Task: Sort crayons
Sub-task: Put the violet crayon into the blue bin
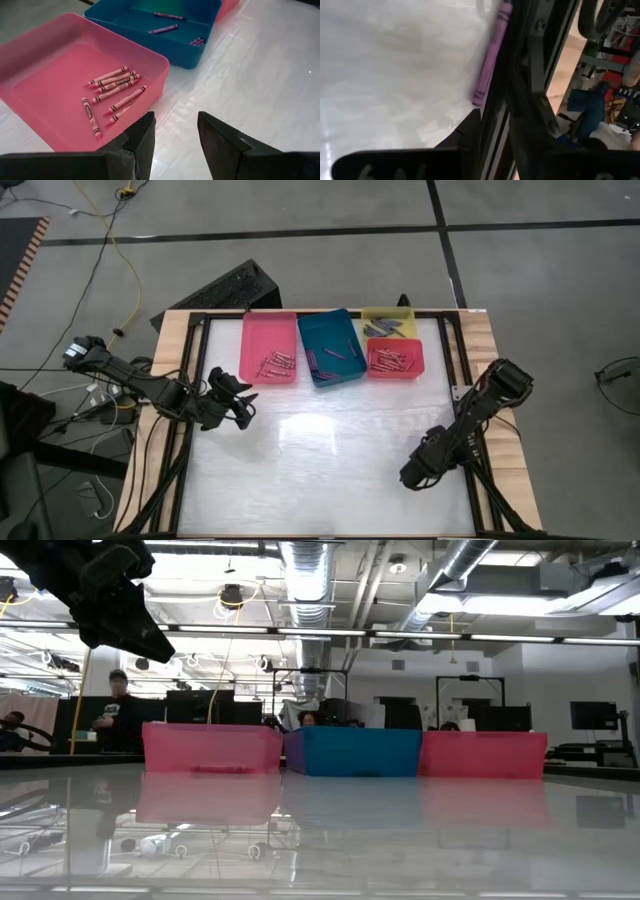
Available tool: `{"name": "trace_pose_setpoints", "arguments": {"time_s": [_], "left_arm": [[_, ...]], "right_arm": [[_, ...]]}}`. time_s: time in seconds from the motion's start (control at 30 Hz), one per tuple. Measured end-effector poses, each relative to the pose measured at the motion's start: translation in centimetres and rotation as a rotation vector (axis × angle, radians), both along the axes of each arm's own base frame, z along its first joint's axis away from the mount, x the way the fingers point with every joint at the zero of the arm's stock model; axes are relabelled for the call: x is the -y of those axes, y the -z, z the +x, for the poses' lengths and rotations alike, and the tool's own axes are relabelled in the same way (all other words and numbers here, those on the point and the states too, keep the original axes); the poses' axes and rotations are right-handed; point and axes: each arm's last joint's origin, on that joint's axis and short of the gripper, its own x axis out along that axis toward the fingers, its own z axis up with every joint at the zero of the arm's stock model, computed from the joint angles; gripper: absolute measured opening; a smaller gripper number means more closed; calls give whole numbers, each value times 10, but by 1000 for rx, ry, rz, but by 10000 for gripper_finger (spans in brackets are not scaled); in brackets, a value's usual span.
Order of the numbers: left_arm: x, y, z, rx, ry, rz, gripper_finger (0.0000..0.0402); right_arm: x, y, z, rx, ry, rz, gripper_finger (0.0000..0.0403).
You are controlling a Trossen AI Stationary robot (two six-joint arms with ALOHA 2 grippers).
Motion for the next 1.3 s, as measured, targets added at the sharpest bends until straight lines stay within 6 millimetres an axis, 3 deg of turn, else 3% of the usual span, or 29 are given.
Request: {"name": "trace_pose_setpoints", "arguments": {"time_s": [0.63, 1.3], "left_arm": [[-1, 0, 0, 7, -24, 23, 139], [-2, -1, 0, 18, -52, 48, 139]], "right_arm": [[12, 32, -13, 17, 21, 4, 22], [-1, 23, 5, 132, -31, 97, 1]]}}
